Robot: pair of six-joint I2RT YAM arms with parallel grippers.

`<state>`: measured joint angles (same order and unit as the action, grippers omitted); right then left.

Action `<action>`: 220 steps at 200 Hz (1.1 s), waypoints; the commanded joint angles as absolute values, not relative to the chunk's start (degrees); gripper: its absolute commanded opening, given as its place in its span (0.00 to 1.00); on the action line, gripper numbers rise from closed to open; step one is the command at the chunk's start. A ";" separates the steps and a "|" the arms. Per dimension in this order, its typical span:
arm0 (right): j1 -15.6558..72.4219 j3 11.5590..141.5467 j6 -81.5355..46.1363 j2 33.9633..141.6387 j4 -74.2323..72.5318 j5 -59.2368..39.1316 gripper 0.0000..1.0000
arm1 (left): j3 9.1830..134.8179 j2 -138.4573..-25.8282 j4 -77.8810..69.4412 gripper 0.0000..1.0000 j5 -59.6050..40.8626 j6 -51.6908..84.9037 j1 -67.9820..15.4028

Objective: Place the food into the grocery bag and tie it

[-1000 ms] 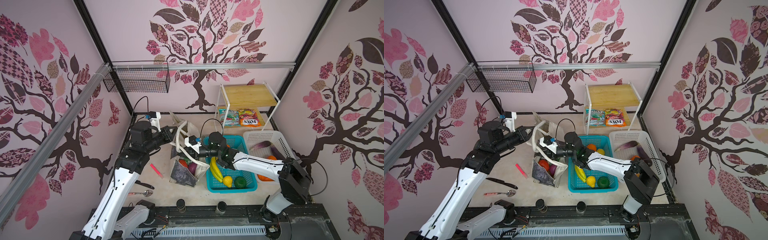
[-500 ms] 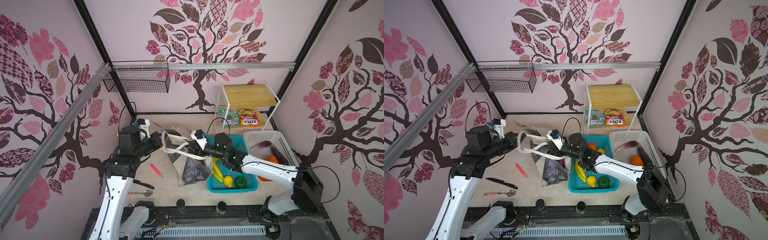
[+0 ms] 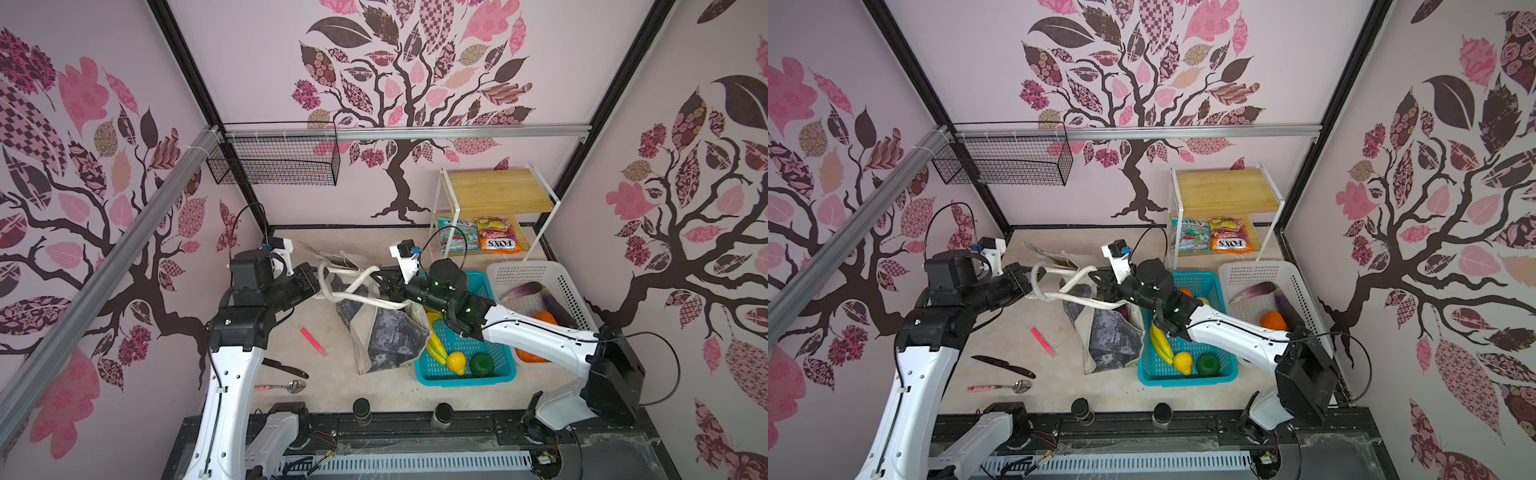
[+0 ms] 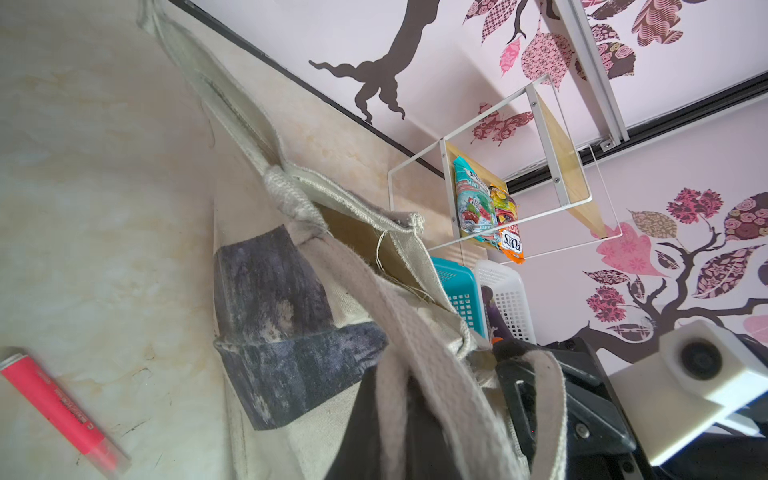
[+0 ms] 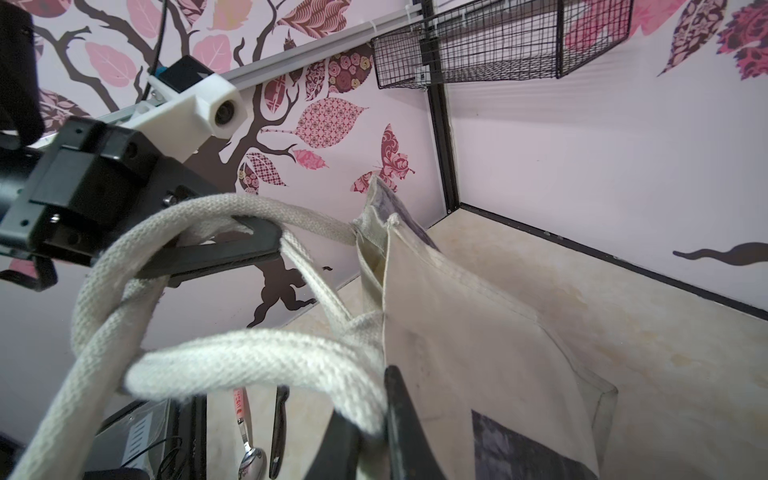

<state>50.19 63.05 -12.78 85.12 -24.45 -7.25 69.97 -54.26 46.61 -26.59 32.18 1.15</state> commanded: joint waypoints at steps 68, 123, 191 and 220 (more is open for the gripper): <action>42.84 66.74 -21.80 90.67 -23.98 15.01 0.00 | 73.74 -58.34 32.13 0.00 -9.85 32.34 13.35; 40.17 70.90 -21.53 89.56 -15.34 16.09 0.00 | 77.27 -64.22 32.84 0.00 -5.02 30.80 17.28; 34.78 64.42 -19.54 83.89 -6.82 14.80 0.00 | 76.94 -65.32 32.99 0.00 -5.04 31.27 22.58; 32.97 63.45 -17.70 85.63 -5.59 14.00 0.00 | 78.41 -67.89 31.19 0.00 -5.47 33.45 23.43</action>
<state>43.31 66.02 -21.08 87.92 -17.34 -2.24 74.56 -66.11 41.71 -26.17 33.19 15.53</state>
